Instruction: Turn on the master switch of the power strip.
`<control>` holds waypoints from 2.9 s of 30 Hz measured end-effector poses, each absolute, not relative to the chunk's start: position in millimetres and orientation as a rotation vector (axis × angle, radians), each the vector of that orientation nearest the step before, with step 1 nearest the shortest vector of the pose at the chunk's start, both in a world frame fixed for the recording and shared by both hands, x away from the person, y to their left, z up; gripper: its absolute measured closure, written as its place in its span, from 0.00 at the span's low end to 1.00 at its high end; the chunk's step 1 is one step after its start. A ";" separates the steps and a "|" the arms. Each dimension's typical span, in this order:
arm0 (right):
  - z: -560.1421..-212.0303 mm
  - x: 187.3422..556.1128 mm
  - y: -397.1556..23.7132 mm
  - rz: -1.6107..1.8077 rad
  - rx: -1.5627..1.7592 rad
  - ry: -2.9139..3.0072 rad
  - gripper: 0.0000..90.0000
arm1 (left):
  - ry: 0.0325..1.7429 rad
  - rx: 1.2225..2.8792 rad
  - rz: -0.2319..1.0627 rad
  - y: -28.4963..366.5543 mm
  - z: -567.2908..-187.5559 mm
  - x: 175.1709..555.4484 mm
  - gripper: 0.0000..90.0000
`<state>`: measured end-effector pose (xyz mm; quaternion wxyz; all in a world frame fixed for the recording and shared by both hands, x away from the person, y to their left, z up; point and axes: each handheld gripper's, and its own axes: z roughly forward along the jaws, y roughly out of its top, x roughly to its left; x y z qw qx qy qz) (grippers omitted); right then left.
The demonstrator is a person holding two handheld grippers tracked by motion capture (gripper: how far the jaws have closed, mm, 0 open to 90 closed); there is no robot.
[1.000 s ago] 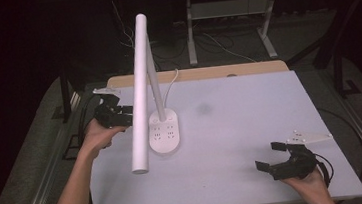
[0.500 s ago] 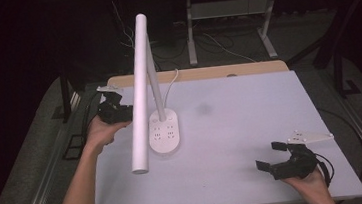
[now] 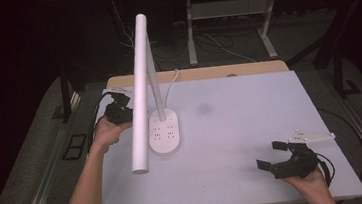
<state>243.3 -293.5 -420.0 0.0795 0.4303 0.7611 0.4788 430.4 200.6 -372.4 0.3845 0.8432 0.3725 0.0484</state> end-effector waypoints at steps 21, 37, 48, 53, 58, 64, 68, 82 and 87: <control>-420.3 243.2 -294.6 1.429 1.295 2.282 0.00 | 1.004 2.129 0.125 193.0 -391.3 443.7 1.00; -420.5 243.1 -295.6 1.429 1.295 2.285 0.00 | 1.031 2.118 0.109 184.6 -407.3 450.4 1.00; -420.5 243.2 -295.8 1.440 1.292 2.287 0.00 | 1.038 2.115 0.142 182.0 -416.3 446.1 0.99; -420.8 243.7 -295.1 1.443 1.291 2.288 0.00 | 1.058 2.071 0.114 183.3 -419.2 444.6 1.00; -420.8 243.9 -295.2 1.443 1.281 2.285 0.00 | 1.071 2.072 0.125 182.2 -420.2 443.1 1.00; -420.1 242.9 -293.9 1.442 1.280 2.292 0.00 | 1.114 2.045 0.116 181.2 -422.1 442.4 1.00; -419.7 242.7 -293.4 1.441 1.266 2.293 0.00 | 1.117 2.075 0.145 177.7 -421.1 440.1 1.00; -420.0 243.2 -293.9 1.432 1.275 2.295 0.00 | 1.180 1.987 0.117 181.0 -424.5 438.8 1.00; -420.5 243.7 -294.2 1.434 1.277 2.289 0.00 | 1.174 1.992 0.124 180.8 -422.9 437.3 1.00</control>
